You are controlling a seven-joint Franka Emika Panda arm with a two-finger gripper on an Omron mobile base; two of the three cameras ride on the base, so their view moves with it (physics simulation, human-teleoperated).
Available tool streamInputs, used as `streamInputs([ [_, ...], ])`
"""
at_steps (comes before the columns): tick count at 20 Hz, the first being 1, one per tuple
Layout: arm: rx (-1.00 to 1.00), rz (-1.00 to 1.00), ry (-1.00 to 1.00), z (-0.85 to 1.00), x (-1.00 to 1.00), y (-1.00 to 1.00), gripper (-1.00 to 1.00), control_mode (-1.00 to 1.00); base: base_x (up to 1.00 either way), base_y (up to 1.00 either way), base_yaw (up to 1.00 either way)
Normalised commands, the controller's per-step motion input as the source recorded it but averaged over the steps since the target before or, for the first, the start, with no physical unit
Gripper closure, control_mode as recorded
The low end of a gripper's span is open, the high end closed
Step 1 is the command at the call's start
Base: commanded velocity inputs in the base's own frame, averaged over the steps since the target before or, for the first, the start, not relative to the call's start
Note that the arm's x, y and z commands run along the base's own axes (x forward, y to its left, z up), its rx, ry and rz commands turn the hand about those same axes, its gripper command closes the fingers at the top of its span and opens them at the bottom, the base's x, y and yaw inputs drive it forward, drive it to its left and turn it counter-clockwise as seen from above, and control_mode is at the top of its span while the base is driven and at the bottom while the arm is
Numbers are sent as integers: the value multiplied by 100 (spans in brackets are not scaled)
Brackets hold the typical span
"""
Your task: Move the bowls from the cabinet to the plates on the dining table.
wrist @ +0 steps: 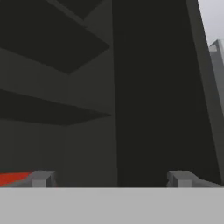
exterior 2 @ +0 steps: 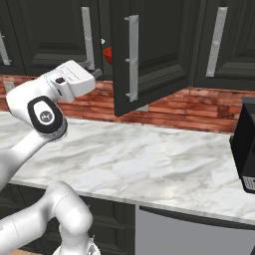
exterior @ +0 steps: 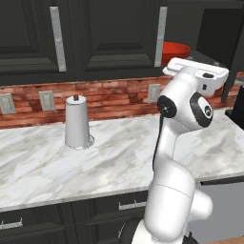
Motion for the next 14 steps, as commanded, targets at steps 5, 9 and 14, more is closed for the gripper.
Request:
streamInputs([
  [5, 12, -5, 3, -1, 7, -24, -100, -100, 0, 0, 0],
  [9, 9, -3, 2, 0, 12, -15, -100, -100, 0, 0, 0],
  [14, 7, -4, 1, 0, 11, -10, -100, -100, 0, 0, 0],
])
